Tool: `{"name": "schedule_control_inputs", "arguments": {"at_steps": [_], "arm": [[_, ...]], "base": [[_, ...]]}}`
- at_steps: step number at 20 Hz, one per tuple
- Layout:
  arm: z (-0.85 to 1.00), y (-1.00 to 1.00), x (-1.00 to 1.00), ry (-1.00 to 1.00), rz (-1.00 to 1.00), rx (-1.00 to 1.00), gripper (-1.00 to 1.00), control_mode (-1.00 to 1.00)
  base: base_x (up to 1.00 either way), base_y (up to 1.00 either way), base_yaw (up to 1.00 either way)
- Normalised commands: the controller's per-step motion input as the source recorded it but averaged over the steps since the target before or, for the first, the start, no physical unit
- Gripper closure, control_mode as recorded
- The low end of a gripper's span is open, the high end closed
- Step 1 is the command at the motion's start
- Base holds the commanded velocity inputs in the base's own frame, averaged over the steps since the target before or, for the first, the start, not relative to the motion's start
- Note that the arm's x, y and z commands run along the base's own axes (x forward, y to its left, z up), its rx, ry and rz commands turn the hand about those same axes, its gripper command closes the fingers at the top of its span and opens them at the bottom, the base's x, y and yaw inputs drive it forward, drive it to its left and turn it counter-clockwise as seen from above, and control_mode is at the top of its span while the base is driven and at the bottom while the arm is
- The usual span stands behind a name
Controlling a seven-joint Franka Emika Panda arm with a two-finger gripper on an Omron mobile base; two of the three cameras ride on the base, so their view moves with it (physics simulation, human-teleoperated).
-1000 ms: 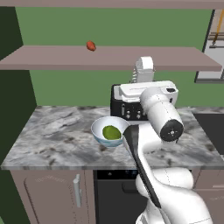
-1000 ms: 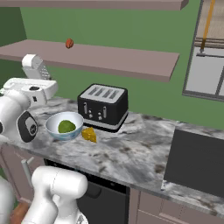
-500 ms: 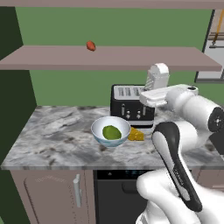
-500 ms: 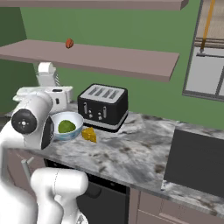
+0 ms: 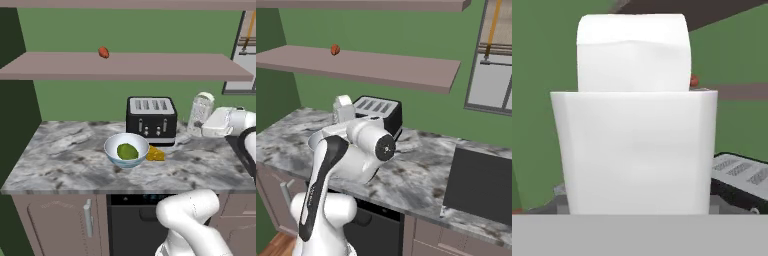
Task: Pick the cheese from the fridge and the cheese grater from the cabinet and place them next to the salad bowl.
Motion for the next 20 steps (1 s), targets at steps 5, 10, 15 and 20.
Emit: {"name": "schedule_control_inputs", "arguments": {"at_steps": [5,10,15,20], "arm": [[-0.78,-0.41,0.00,-0.03,0.84,0.00,1.00,-1.00],[-0.79,-0.10,-0.01,-0.10,0.77,-0.01,1.00,-1.00],[-0.66,0.00,-0.03,-0.03,0.34,-0.11,1.00,-1.00],[-0.49,0.00,0.00,0.00,-0.02,-0.11,1.00,-1.00]], "base": [[0.00,0.00,0.00],[0.00,0.00,0.00],[0.00,0.00,0.00],[0.00,0.00,0.00]]}}
